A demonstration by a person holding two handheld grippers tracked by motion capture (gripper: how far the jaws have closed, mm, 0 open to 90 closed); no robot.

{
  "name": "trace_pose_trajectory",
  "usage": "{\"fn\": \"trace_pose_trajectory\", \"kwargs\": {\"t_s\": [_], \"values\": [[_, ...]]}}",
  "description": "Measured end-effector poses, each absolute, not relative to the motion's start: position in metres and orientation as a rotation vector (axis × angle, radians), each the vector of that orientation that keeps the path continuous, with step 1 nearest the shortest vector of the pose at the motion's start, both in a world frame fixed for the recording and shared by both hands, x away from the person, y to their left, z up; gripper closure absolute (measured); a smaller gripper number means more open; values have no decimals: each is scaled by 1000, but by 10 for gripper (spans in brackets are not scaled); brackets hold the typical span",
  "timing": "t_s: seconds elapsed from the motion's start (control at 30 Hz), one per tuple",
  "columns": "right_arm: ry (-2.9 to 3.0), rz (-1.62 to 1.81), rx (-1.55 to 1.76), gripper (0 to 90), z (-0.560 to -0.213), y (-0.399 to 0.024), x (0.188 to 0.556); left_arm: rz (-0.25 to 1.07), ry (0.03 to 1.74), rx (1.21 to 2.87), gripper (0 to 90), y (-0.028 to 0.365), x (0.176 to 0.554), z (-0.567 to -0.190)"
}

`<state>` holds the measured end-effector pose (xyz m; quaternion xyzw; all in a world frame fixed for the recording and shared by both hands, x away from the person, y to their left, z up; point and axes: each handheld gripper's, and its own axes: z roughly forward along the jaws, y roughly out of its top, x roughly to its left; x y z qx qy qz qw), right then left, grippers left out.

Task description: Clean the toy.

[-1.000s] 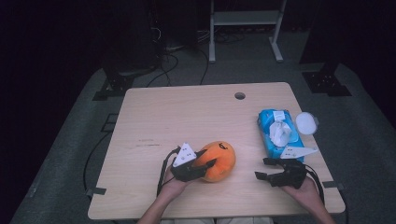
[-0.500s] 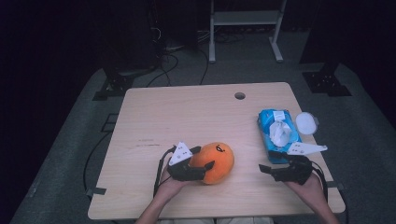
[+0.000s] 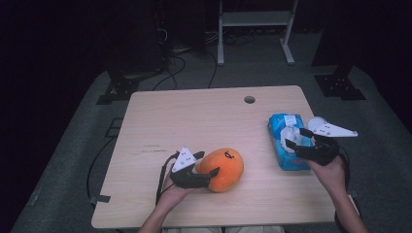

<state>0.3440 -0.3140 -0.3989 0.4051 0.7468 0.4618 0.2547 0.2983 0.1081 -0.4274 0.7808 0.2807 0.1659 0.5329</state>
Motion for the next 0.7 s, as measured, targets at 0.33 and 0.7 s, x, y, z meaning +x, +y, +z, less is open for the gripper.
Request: {"fn": "trace_pose_trajectory", "kwargs": {"t_s": [0.33, 0.7], "values": [[2061, 1139, 1192, 316, -422, -305, 371, 396, 675, 1878, 203, 111, 299, -428], [2019, 1123, 1313, 607, -434, -316, 376, 394, 680, 1904, 203, 115, 297, -427]]}}
